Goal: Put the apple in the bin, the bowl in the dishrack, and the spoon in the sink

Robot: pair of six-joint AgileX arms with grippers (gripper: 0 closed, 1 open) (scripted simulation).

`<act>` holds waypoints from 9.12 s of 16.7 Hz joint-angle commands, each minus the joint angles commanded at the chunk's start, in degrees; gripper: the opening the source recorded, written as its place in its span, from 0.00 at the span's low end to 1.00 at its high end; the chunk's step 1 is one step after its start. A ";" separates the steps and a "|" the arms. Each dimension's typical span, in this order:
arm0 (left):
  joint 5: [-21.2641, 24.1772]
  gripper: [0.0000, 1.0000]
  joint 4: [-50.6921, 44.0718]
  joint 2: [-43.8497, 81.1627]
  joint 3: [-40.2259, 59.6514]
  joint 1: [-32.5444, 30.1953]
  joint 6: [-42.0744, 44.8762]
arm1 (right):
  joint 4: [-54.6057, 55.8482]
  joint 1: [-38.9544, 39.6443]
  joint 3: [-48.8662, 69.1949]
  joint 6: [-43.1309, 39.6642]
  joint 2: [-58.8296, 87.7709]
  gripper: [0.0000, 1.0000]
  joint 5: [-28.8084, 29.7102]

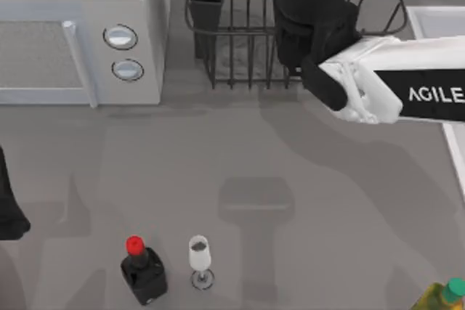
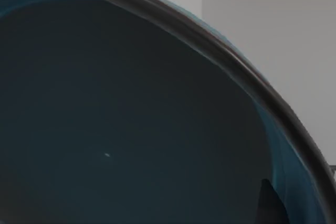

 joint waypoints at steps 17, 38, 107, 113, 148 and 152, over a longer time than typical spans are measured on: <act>0.00 1.00 0.00 0.00 0.00 0.00 0.00 | 0.00 0.00 0.00 0.00 0.00 1.00 0.00; 0.00 1.00 0.00 0.00 0.00 0.00 0.00 | -14.12 -16.57 -41.59 0.61 -49.61 1.00 -25.57; 0.00 1.00 0.00 0.00 0.00 0.00 0.00 | -73.64 -68.86 -38.92 -114.34 -23.29 1.00 -37.81; 0.00 1.00 0.00 0.00 0.00 0.00 0.00 | -73.64 -68.86 -38.92 -114.34 -23.29 0.70 -37.81; 0.00 1.00 0.00 0.00 0.00 0.00 0.00 | -104.92 -68.59 -21.03 -112.19 -37.09 0.00 -36.07; 0.00 1.00 0.00 0.00 0.00 0.00 0.00 | -106.52 -67.74 -17.38 -111.62 -33.65 0.00 -36.05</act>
